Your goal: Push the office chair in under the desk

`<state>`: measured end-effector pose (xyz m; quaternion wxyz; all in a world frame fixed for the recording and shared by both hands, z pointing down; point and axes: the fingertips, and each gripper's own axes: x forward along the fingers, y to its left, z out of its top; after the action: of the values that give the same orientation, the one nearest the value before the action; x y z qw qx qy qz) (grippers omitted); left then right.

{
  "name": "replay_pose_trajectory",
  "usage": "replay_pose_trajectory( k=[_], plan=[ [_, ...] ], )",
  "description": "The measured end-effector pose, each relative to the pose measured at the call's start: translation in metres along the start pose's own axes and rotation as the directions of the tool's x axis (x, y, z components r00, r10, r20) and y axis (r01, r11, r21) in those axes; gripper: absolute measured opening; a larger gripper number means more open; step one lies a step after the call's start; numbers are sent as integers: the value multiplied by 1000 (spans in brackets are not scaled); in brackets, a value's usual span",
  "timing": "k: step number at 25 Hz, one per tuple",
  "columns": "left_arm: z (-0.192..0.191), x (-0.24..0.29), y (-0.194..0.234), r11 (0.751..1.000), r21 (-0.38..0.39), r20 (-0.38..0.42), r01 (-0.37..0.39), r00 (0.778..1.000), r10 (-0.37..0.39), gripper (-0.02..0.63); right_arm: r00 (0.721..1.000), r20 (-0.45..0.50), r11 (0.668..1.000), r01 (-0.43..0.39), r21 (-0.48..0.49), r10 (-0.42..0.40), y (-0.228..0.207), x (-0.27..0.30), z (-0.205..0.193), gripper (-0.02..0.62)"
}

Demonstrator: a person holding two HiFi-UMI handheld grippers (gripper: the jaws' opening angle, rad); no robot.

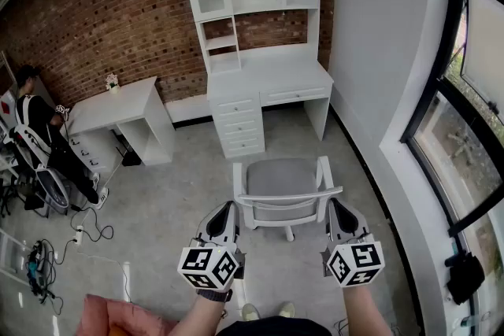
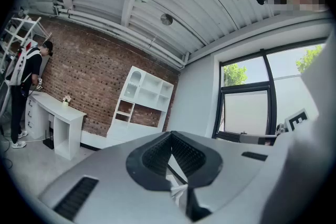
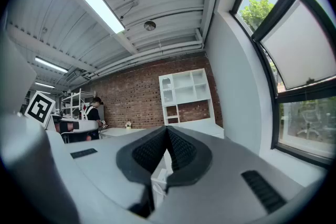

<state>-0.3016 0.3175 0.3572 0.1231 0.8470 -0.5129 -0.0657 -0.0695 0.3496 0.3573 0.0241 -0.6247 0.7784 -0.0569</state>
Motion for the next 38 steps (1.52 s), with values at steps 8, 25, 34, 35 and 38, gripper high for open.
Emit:
replay_pose_trajectory(
  k=[8,25,34,35,38],
  plan=[
    [-6,0,-2,1000,0,-12,-2,1000,2,6,1000,-6,1000,-9,-13,9,1,-2,-2,2],
    [-41,13,20,995,-54,-51,-80,996,78,8,1000,-10,999,-4,33,4,-33,-2,-23,3],
    [-86,22,40,973,-130,-128,-192,976,176,8,998,-39,994,48,96,-45,-80,-3,-45,4],
    [-91,24,45,969,-141,-140,-205,973,185,8,997,-43,993,61,105,-56,-86,-2,-48,5],
    [-106,30,59,956,-164,-173,-242,961,213,8,995,-63,989,91,120,-83,-100,3,-56,5]
  ],
)
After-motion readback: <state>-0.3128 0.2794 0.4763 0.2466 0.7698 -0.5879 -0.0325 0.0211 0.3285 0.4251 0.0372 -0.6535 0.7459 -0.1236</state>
